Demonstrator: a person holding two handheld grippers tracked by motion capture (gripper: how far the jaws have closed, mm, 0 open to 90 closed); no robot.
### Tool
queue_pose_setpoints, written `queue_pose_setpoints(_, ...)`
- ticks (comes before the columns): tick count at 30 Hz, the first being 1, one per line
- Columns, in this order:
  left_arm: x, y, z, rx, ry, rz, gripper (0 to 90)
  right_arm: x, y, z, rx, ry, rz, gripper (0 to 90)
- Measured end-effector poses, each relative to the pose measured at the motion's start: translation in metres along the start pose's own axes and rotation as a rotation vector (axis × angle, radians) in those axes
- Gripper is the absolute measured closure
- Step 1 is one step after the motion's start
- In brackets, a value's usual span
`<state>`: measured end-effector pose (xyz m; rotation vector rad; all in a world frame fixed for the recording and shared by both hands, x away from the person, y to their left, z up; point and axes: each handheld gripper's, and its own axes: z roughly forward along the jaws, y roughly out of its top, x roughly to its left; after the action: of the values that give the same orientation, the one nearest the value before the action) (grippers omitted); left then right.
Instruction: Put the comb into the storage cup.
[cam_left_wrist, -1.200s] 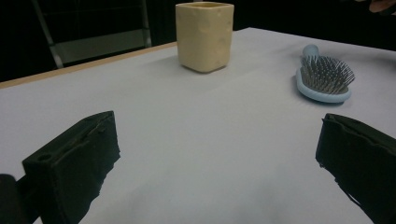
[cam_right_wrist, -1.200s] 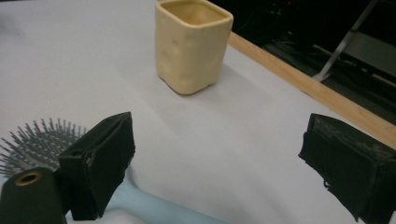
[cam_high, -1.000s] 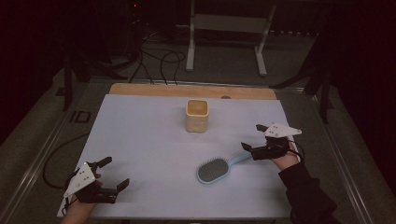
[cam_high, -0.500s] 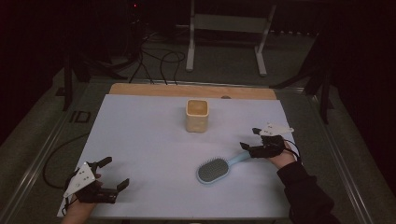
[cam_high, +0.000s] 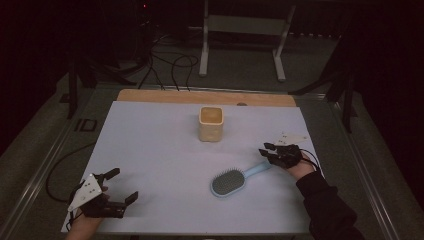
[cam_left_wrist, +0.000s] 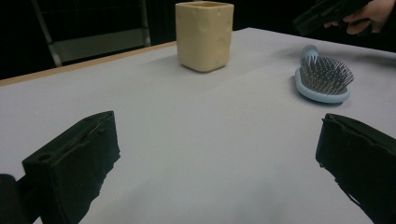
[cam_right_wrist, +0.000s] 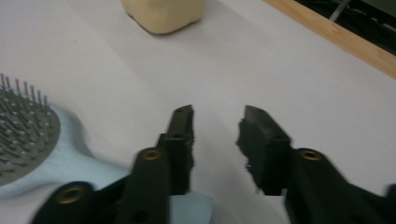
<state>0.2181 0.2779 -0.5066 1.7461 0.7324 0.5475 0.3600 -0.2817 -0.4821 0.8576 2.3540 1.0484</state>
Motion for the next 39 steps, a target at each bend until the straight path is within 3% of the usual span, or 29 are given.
queue_pose_setpoints(6, 0.0, 0.0, 0.0, 0.0, -0.002, -0.001, 0.0, 0.0, -0.001, 0.007, 0.038, 0.008, -0.019, 90.0)
queue_pose_setpoints(12, 0.001, 0.0, 0.001, 0.0, -0.005, -0.004, 0.0, 0.001, -0.003, 0.015, 0.09, 0.03, -0.041, 90.0)
queue_pose_setpoints(27, 0.001, 0.0, 0.001, -0.001, -0.006, -0.004, 0.0, 0.004, -0.014, 0.018, 0.143, 0.063, -0.04, 90.0)
queue_pose_setpoints(39, 0.001, 0.0, 0.001, -0.003, -0.007, -0.007, 0.0, 0.011, -0.03, 0.0, 0.154, 0.091, -0.03, 90.0)
